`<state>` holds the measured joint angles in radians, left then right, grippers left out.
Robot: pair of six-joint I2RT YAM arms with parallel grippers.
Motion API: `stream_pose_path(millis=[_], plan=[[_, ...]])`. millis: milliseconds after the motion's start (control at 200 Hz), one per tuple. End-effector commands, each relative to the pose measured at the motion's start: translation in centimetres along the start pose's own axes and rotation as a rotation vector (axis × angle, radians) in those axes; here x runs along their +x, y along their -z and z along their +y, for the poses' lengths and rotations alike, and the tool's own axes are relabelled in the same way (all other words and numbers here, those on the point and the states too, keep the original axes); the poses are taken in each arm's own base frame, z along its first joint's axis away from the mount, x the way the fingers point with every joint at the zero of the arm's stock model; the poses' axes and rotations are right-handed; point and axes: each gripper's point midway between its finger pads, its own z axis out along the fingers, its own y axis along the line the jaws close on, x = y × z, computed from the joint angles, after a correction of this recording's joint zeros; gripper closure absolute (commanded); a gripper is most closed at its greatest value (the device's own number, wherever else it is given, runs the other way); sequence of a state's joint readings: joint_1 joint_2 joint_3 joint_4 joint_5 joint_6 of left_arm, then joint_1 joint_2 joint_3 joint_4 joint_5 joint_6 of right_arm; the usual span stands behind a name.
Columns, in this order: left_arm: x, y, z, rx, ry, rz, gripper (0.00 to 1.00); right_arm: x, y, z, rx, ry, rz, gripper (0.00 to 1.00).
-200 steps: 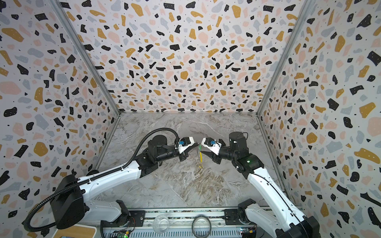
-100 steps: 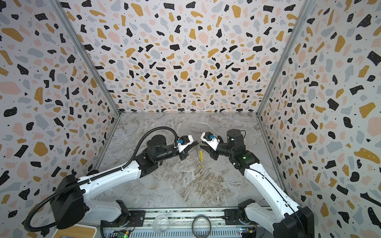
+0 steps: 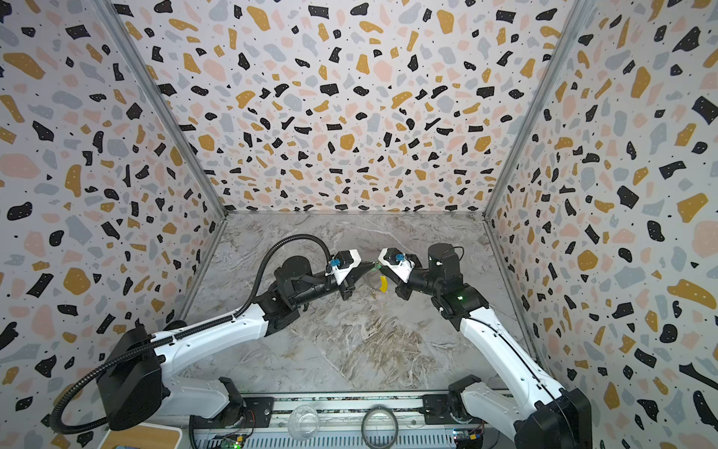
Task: Remove the keys from the keyring
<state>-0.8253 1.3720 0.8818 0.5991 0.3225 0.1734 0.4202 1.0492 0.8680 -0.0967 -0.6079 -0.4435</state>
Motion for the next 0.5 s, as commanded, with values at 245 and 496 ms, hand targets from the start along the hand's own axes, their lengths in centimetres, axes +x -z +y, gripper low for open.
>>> stream_pose_path(millis=[245,496], plan=[[-2.7,0.0,1.7,-0.080,0.070,-0.179,1.00,-1.0,-0.1,1.1,-0.002,0.094,0.012,1.00],[-2.9,0.1,2.1,-0.106,0.098,-0.220,1.00,-0.9,-0.4,1.6,-0.032,0.108,0.027,1.00]])
